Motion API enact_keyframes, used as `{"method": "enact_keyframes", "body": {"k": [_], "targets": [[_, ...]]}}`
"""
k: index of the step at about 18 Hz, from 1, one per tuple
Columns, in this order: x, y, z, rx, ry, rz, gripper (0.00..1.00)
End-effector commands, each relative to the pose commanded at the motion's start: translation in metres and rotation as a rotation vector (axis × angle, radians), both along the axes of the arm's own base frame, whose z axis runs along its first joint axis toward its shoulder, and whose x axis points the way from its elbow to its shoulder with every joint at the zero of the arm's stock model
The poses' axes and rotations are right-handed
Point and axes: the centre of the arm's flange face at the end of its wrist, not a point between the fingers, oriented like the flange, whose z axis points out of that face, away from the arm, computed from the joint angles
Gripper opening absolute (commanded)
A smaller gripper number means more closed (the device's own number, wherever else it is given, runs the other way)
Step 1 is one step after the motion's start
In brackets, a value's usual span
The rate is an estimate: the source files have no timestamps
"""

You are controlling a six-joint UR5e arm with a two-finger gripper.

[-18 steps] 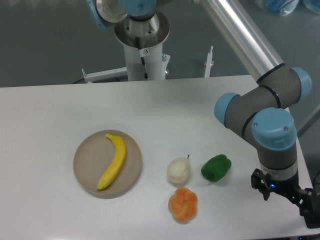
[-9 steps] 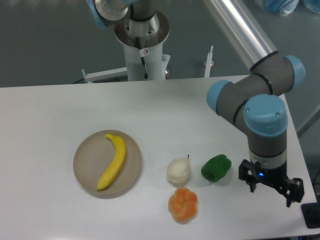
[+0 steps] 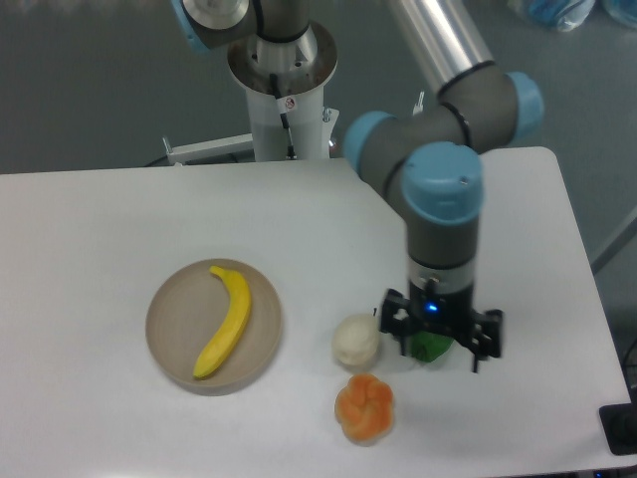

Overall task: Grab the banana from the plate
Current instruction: 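Swing the gripper over the plate above the yellow banana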

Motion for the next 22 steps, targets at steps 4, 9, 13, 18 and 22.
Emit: {"method": "enact_keyframes", "body": {"k": [4,9,13,18,22], "targets": [[0.068,0.015,-0.03,-0.043,-0.044,0.001,1.0],[0.149,0.008,-0.072,-0.119,-0.092,-0.045,1.0],[0.174,0.004,-0.091,-0.148,-0.106,-0.062,1.0],[0.195,-0.008,-0.115,-0.193,-0.123,-0.09,1.0],[0.205,-0.022,-0.135,-0.185,-0.116,-0.097,1.0]]}}
